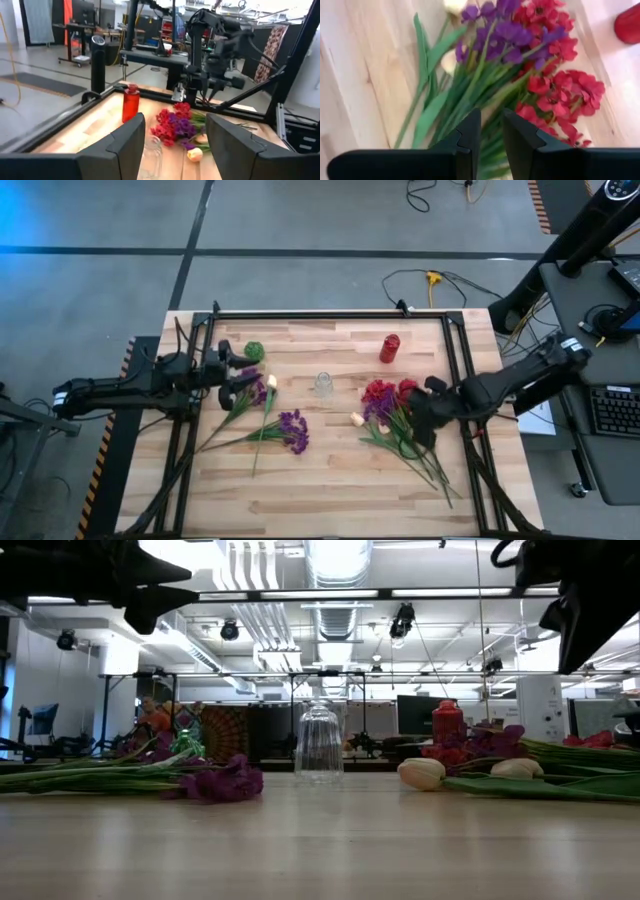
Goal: Sort flowers into vase by color
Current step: Put the bottom right violet flowers into the red vase
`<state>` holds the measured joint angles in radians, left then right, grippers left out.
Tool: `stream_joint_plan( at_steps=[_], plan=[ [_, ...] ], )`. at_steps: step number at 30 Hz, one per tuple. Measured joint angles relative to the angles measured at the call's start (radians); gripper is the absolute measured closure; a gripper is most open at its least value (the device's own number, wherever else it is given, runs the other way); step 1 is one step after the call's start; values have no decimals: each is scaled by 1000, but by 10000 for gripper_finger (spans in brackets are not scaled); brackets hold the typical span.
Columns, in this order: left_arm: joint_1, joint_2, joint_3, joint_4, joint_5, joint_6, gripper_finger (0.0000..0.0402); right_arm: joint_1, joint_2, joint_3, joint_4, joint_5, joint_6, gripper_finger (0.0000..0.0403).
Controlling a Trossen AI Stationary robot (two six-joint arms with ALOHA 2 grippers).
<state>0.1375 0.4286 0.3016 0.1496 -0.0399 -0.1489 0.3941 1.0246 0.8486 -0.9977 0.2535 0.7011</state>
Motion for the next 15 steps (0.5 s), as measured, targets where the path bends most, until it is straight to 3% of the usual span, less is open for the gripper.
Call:
stream_joint_plan(
  at_steps=[6,8,15],
  plan=[
    [0,0,0,35,-119,15,182,49,59,-1,91,9,47,302],
    [0,0,0,35,-160,16,167,47,85,-1,102,9,69,276],
    [0,4,0,35,-161,15,124,47,195,-2,99,10,116,169]
  ],
)
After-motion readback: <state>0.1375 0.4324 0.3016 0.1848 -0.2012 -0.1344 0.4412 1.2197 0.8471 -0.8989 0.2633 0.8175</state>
